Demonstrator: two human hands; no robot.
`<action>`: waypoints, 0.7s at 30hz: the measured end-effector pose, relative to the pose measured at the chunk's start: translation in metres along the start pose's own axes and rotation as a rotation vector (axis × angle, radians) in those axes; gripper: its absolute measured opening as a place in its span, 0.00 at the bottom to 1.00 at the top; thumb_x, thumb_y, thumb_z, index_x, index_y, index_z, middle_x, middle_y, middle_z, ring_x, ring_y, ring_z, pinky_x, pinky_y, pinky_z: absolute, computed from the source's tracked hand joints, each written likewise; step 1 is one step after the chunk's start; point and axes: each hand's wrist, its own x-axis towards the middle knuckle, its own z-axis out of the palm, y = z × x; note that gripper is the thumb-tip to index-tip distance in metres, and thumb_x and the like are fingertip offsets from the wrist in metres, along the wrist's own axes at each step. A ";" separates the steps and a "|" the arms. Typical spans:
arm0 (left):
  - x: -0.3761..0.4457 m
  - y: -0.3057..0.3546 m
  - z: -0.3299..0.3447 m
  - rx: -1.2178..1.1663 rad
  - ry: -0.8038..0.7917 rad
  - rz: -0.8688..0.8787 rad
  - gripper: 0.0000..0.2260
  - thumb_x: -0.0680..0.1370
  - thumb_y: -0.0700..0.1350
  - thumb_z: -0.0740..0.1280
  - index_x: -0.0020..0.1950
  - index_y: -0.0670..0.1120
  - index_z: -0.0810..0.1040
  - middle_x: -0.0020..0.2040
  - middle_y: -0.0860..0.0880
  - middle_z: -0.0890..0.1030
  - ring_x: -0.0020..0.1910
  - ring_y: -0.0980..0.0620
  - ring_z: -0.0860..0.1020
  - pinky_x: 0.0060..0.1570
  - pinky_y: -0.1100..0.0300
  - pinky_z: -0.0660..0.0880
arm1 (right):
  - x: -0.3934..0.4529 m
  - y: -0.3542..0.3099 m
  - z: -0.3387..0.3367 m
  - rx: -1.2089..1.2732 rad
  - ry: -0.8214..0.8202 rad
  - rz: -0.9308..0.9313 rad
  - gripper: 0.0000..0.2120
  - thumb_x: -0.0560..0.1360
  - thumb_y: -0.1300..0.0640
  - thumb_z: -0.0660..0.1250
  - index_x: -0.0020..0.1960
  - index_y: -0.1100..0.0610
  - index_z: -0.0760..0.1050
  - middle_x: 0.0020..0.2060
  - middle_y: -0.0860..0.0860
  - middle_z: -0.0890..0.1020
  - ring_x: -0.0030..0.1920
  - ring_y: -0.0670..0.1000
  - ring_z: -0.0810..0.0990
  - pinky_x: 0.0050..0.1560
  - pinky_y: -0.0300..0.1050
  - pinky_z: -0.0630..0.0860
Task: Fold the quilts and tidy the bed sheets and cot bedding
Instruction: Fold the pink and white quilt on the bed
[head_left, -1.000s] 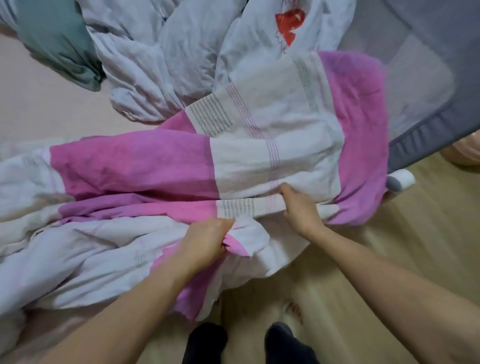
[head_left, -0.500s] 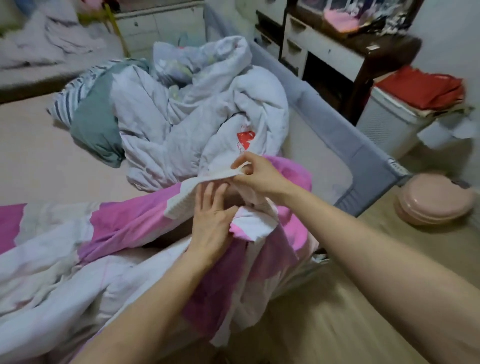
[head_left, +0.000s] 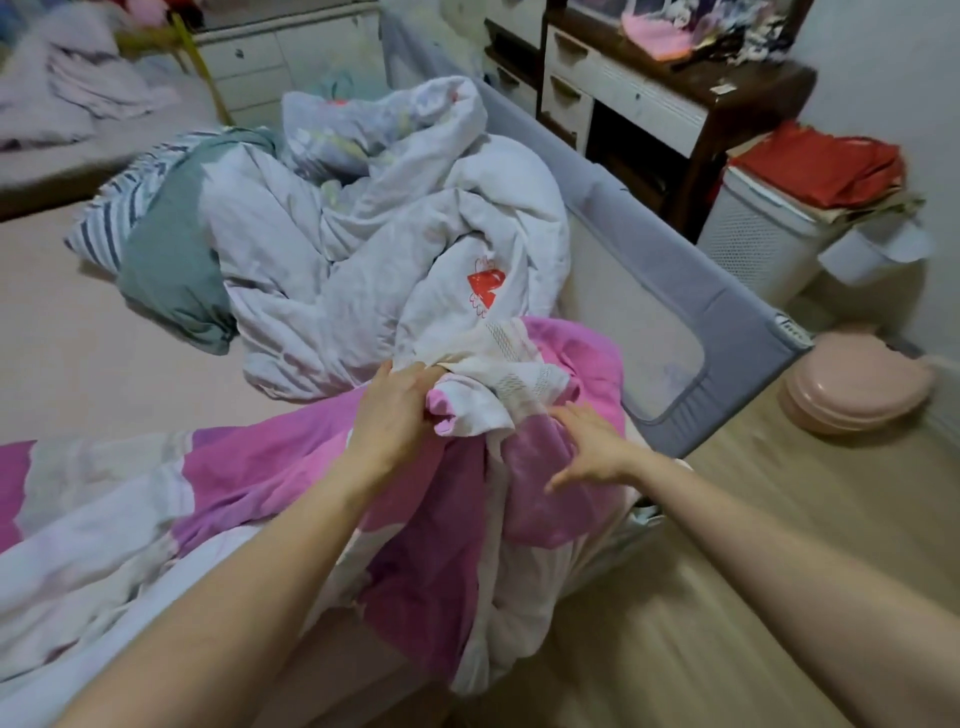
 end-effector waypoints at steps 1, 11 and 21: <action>-0.002 -0.004 -0.005 -0.041 0.038 -0.017 0.20 0.69 0.51 0.57 0.54 0.44 0.80 0.44 0.44 0.80 0.45 0.41 0.77 0.53 0.57 0.64 | 0.003 0.001 0.009 -0.063 0.040 0.042 0.38 0.65 0.45 0.77 0.69 0.54 0.67 0.68 0.57 0.67 0.70 0.58 0.63 0.69 0.52 0.63; -0.022 -0.026 -0.025 0.347 0.089 0.317 0.08 0.76 0.50 0.66 0.47 0.54 0.85 0.74 0.42 0.65 0.75 0.35 0.56 0.72 0.41 0.54 | 0.022 -0.056 -0.061 0.672 0.570 0.185 0.15 0.78 0.66 0.55 0.57 0.66 0.78 0.55 0.62 0.81 0.57 0.56 0.78 0.54 0.46 0.70; -0.009 0.012 -0.067 0.324 0.435 0.650 0.11 0.80 0.50 0.62 0.42 0.53 0.81 0.75 0.46 0.64 0.76 0.43 0.59 0.71 0.35 0.52 | -0.025 -0.175 -0.158 0.956 -0.024 0.021 0.17 0.81 0.56 0.59 0.43 0.65 0.79 0.38 0.56 0.82 0.40 0.52 0.80 0.37 0.35 0.73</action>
